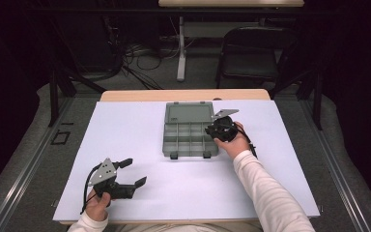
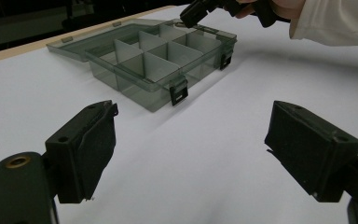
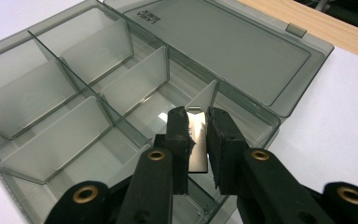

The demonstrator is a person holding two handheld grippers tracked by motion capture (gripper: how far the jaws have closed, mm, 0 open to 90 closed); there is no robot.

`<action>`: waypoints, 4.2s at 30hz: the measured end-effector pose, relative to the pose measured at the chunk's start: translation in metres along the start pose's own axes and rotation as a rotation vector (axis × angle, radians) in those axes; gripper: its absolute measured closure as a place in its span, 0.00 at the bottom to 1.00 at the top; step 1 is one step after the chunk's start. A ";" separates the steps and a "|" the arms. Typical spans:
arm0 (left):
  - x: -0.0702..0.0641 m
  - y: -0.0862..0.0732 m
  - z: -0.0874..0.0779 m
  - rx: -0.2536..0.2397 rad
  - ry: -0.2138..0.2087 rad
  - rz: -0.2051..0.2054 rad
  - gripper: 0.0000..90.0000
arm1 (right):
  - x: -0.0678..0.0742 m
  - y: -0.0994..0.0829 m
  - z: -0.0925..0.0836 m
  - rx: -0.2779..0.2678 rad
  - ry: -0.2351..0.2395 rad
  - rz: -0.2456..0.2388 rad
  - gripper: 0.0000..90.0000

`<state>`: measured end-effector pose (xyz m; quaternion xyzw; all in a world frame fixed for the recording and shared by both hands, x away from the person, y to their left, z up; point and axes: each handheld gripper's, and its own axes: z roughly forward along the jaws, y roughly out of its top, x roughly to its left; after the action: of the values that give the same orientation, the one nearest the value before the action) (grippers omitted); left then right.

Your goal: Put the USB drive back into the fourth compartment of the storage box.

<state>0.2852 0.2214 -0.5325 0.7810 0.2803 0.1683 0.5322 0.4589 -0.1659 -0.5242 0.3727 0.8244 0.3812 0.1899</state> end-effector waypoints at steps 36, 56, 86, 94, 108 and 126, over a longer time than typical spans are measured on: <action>0.001 0.000 0.000 -0.002 -0.004 -0.004 0.17 | -0.001 -0.003 0.005 0.017 -0.025 0.003 0.88; 0.000 0.000 0.000 0.002 0.002 -0.003 0.17 | 0.001 0.000 0.002 -0.022 -0.027 0.018 0.67; 0.001 -0.001 0.000 0.000 0.001 -0.001 0.17 | 0.021 0.008 -0.025 -0.111 0.019 0.033 0.37; 0.001 -0.001 0.000 -0.002 0.001 -0.003 0.17 | 0.037 0.011 -0.034 -0.112 0.026 0.003 0.16; 0.000 -0.002 -0.002 0.002 0.007 -0.006 0.17 | 0.055 0.012 -0.056 -0.142 0.048 0.005 0.00; 0.000 -0.002 -0.002 0.002 0.010 -0.009 0.17 | 0.077 -0.009 -0.092 -0.193 0.087 -0.026 0.00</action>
<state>0.2837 0.2231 -0.5334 0.7795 0.2865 0.1697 0.5306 0.3493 -0.1560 -0.4748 0.3251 0.7962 0.4720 0.1939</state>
